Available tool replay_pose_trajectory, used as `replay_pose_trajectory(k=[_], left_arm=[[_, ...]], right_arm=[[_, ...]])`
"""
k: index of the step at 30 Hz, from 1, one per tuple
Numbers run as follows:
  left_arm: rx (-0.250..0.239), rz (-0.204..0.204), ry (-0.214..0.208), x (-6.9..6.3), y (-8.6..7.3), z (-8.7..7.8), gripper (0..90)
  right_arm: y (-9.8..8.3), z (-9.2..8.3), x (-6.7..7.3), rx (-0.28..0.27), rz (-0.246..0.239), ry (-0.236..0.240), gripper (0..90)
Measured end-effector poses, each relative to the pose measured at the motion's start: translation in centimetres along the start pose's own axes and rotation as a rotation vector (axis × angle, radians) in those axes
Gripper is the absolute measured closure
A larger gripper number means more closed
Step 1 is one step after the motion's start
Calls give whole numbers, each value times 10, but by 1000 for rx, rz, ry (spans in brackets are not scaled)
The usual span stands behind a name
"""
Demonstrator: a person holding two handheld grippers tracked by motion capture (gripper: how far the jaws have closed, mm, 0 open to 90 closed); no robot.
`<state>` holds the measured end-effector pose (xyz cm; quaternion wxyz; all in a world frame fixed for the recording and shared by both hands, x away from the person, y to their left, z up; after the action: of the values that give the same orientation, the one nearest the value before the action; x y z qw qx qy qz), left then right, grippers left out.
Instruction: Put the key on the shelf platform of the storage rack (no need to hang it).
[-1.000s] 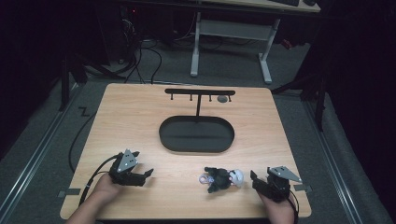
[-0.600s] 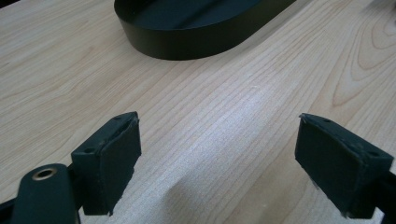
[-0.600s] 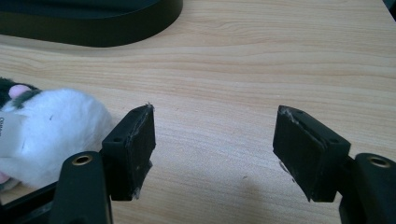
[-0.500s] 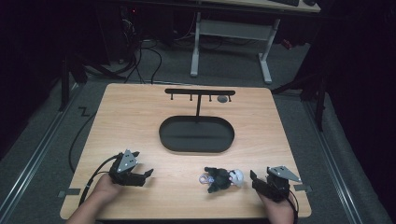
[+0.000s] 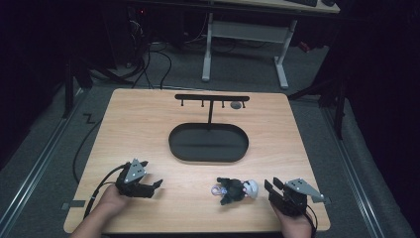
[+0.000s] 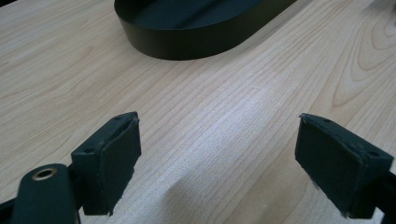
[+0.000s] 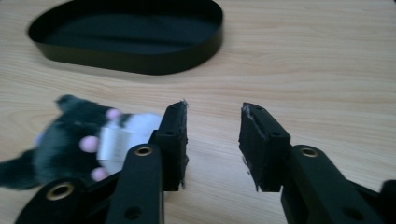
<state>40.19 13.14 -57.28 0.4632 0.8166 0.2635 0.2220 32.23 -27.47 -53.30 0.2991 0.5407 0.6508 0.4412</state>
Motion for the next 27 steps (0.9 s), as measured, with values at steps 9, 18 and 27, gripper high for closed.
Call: replay_pose_trajectory(k=[9,18,27], left_arm=[[1,-6,-2,0,0,1,153],[-3,-15,-1,1,1,1,153],[1,-2,-2,0,0,0,153]], right_arm=[[4,-2,40,1,-93,137,858],[-15,5,79,74,-216,305,895],[-25,14,90,120,-267,327,893]])
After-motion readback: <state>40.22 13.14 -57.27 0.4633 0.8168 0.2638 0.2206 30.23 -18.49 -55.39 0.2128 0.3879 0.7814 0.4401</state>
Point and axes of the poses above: each handheld gripper's, and its own axes: z roughly forward along the jaws, y roughly out of its top, x roughly to its left, the point moved 8 cm from there along z, roughly forward along the jaws, and after that the axes turned 7 degrees about -x, right-handed, at the moved point
